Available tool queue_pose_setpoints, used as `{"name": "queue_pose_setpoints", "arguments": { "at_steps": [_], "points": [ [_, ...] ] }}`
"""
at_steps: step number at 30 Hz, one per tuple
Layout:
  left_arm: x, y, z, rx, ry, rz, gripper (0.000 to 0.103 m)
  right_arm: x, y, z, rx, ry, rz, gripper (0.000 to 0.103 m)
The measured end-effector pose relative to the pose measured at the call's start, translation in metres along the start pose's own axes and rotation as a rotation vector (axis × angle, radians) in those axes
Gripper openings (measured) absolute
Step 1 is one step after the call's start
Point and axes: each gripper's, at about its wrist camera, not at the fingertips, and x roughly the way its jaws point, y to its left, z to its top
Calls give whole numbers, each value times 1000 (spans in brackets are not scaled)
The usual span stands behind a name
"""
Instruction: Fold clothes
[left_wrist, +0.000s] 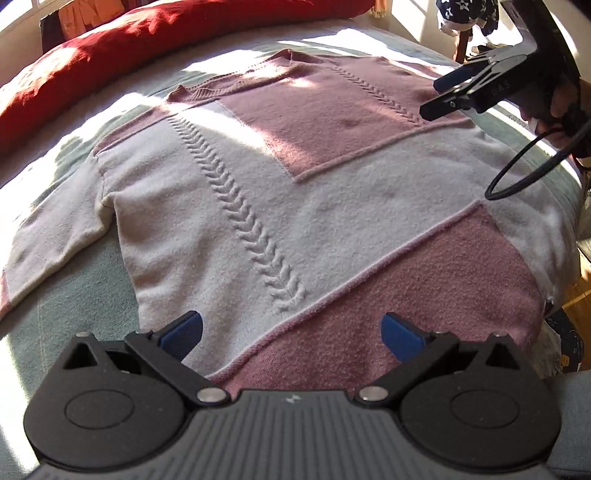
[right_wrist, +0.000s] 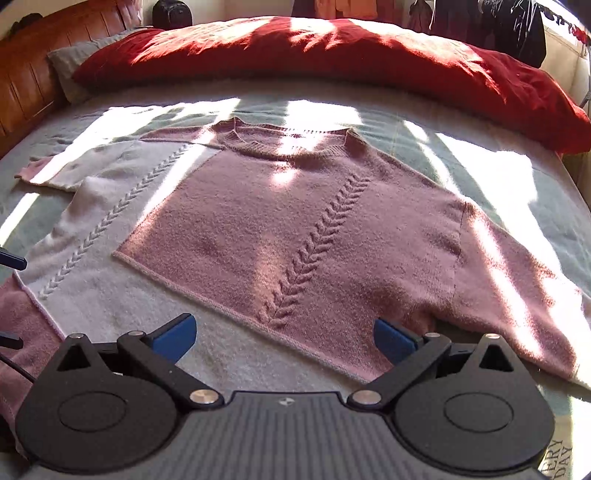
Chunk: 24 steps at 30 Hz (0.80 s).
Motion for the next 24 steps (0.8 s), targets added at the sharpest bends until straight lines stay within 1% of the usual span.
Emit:
{"name": "queue_pose_setpoints", "arguments": {
  "at_steps": [2,3,6,9,10,12,13,15,17,19,22,24],
  "points": [
    [8,2,0,1,13,-5,102,21,3,20,-41,-26,-11,103],
    [12,4,0,1,20,-7,102,31,1,27,-47,-23,-21,103],
    [9,10,-11,-23,48,-5,102,51,-20,20,27,75,-66,103],
    [-4,13,-30,-54,78,7,102,34,-40,-4,121,87,-42,103],
    [-9,10,-31,-45,83,14,102,27,-41,-9,124,92,-42,103],
    [-18,3,-32,-25,90,24,102,12,-33,-13,100,106,-51,103],
    [-21,-1,-31,-10,66,8,102,4,-26,-13,84,110,-44,103],
    [-20,-13,-28,48,45,-30,102,-9,-10,-13,43,77,5,103],
    [-17,-23,-27,99,29,-68,102,-13,11,-14,-44,67,64,103],
    [-6,-26,-32,67,73,-108,102,-12,33,-19,-142,97,107,103],
    [-13,-29,-44,23,97,-103,102,-12,39,-45,-125,187,104,103],
    [-22,-29,-53,-9,132,-117,102,-14,43,-63,-115,242,98,103]
  ]
}}
